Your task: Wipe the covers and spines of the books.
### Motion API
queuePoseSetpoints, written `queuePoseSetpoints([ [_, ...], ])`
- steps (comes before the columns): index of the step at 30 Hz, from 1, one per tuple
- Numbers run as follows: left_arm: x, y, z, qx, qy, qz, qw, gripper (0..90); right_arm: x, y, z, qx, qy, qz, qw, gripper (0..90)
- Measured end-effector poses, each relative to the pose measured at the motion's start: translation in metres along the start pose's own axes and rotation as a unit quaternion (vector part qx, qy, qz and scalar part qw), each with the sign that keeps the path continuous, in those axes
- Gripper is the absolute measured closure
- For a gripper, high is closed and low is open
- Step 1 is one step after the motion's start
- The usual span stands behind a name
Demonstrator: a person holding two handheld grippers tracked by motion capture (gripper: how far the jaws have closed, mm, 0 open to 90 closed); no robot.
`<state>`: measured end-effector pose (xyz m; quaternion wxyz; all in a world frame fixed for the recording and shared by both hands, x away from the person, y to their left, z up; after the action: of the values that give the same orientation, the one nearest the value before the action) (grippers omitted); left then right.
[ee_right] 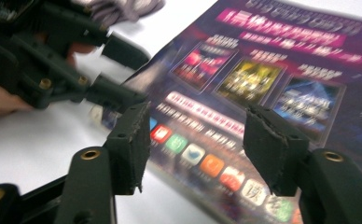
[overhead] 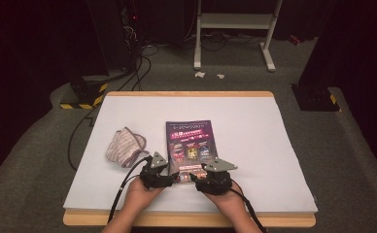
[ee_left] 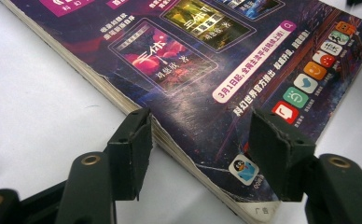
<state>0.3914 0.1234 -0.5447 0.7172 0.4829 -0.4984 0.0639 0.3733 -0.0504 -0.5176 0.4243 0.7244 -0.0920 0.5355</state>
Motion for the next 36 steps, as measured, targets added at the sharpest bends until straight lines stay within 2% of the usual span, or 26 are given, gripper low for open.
queuePoseSetpoints([
  [2,0.0,0.0,0.0,0.001,-0.001,0.001,1.0,40.3,0.0,0.006,0.012,-0.017,-0.014,0.011,0.9997,40.9],
  [4,0.0,0.0,0.0,0.001,-0.001,0.001,1.0,40.3,-0.004,0.007,0.022,-0.024,-0.028,0.006,0.9993,39.4],
  [5,0.0,0.0,0.0,0.001,-0.001,0.001,1.0,40.3,-0.004,0.007,0.022,-0.024,-0.028,0.006,0.9993,39.4],
  [6,0.0,0.0,0.0,0.001,-0.001,0.001,1.0,40.3,-0.009,0.006,0.032,-0.04,-0.034,-0.002,0.9986,39.2],
  [7,0.0,0.0,0.0,0.001,-0.001,0.0,1.0,40.4,-0.012,0.005,0.035,-0.045,-0.034,-0.008,0.9984,39.2],
  [13,0.0,0.001,0.0,0.002,-0.001,0.0,1.0,41.1,-0.022,0.005,0.05,-0.081,-0.032,-0.034,0.9956,36.1],
  [15,0.0,0.001,0.0,0.002,-0.002,-0.001,1.0,41.6,-0.026,0.005,0.055,-0.089,-0.042,-0.046,0.9941,34.1],
  [19,-0.001,0.002,0.0,0.002,0.0,-0.001,1.0,42.7,-0.032,0.002,0.059,-0.092,-0.051,-0.065,0.9923,32.3],
  [21,-0.001,0.002,0.0,0.0,0.003,-0.002,1.0,43.2,-0.032,0.002,0.059,-0.09,-0.054,-0.065,0.9923,32.3],
  [22,-0.001,0.002,0.0,-0.001,0.003,-0.001,1.0,43.1,-0.032,0.002,0.06,-0.085,-0.063,-0.068,0.992,32.4],
  [30,-0.001,0.002,0.0,-0.007,0.004,-0.002,1.0,42.1,-0.031,-0.002,0.056,-0.066,-0.072,-0.071,0.9927,33.0],
  [36,-0.001,0.001,0.001,-0.007,0.005,0.0,1.0,41.2,-0.03,-0.002,0.055,-0.068,-0.078,-0.068,0.9924,36.0],
])
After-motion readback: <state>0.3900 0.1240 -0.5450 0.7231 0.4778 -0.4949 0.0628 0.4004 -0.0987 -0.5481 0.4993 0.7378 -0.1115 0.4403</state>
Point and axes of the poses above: each handheld gripper's, and its own axes: y roughly backward along the jaws, x roughly out of its top, z roughly to its right, the point moved 6 cm from there along -y, roughly forward along the jaws, and after that the axes turned 3 degrees about z, right-handed, at the moved point
